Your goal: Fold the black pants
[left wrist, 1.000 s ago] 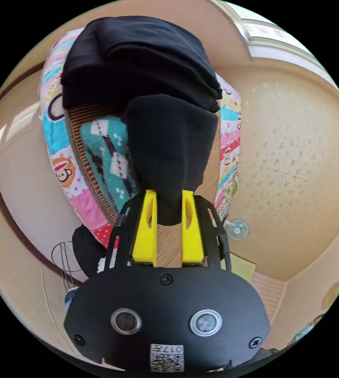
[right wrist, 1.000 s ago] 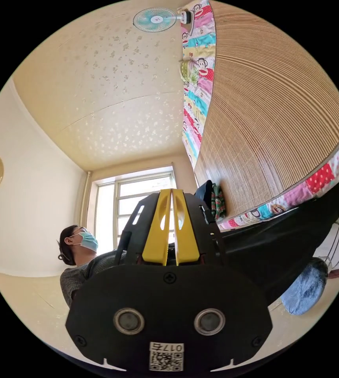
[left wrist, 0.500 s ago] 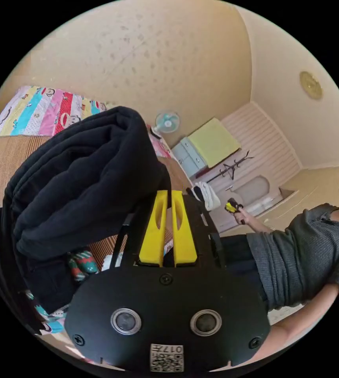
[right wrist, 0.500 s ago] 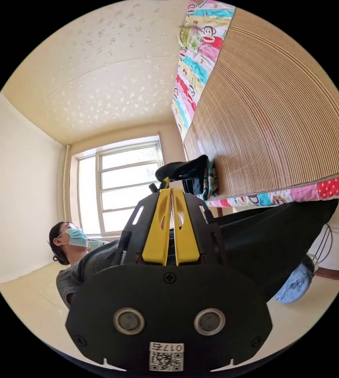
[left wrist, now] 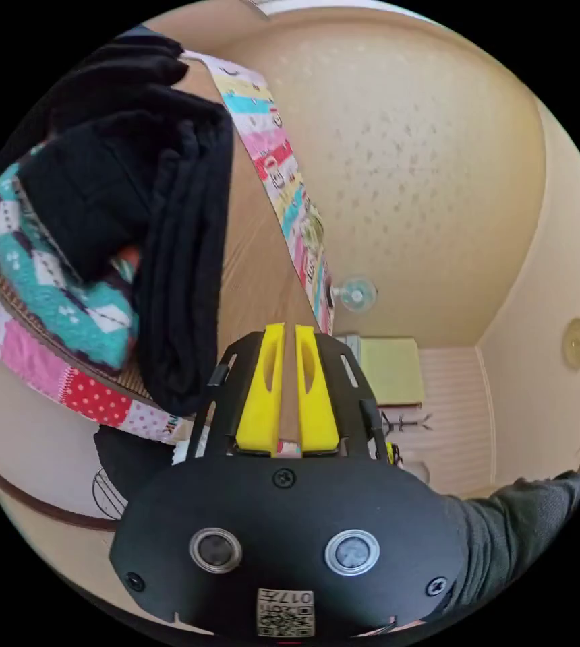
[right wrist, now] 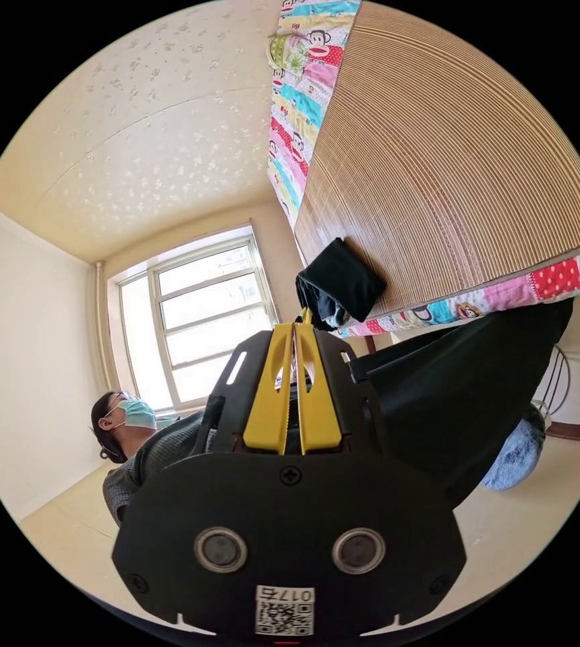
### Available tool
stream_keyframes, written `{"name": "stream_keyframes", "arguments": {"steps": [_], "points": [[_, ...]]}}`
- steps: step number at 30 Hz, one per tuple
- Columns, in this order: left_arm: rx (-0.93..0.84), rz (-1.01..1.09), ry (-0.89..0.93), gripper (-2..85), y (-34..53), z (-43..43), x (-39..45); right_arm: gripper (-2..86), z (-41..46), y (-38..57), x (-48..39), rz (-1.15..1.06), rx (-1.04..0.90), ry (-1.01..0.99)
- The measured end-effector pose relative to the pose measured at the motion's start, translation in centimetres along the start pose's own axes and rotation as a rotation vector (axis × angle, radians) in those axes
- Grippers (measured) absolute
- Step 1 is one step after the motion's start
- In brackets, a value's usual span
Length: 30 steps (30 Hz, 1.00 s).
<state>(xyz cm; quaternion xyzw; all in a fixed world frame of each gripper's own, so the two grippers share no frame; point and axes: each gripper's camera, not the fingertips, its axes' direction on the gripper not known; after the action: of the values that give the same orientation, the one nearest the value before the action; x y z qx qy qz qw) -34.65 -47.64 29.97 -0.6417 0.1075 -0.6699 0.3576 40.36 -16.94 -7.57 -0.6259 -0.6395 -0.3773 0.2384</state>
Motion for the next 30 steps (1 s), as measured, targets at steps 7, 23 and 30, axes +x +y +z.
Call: {"name": "stream_keyframes", "arguments": {"steps": [7, 23, 30], "points": [[0.141, -0.107, -0.142, 8.6, -13.2, -2.5, -2.0, 0.3, 1.1, -3.1, -0.8, 0.0, -0.054, 0.011], [-0.184, 0.077, 0.076, 3.5, -19.7, 10.8, 2.0, 0.4, 2.9, -7.7, -1.7, -0.009, -0.069, 0.002], [-0.623, 0.441, 0.216, 3.1, -4.4, 20.0, 11.3, 0.4, 8.0, -12.8, -2.7, -0.08, -0.247, 0.123]]}}
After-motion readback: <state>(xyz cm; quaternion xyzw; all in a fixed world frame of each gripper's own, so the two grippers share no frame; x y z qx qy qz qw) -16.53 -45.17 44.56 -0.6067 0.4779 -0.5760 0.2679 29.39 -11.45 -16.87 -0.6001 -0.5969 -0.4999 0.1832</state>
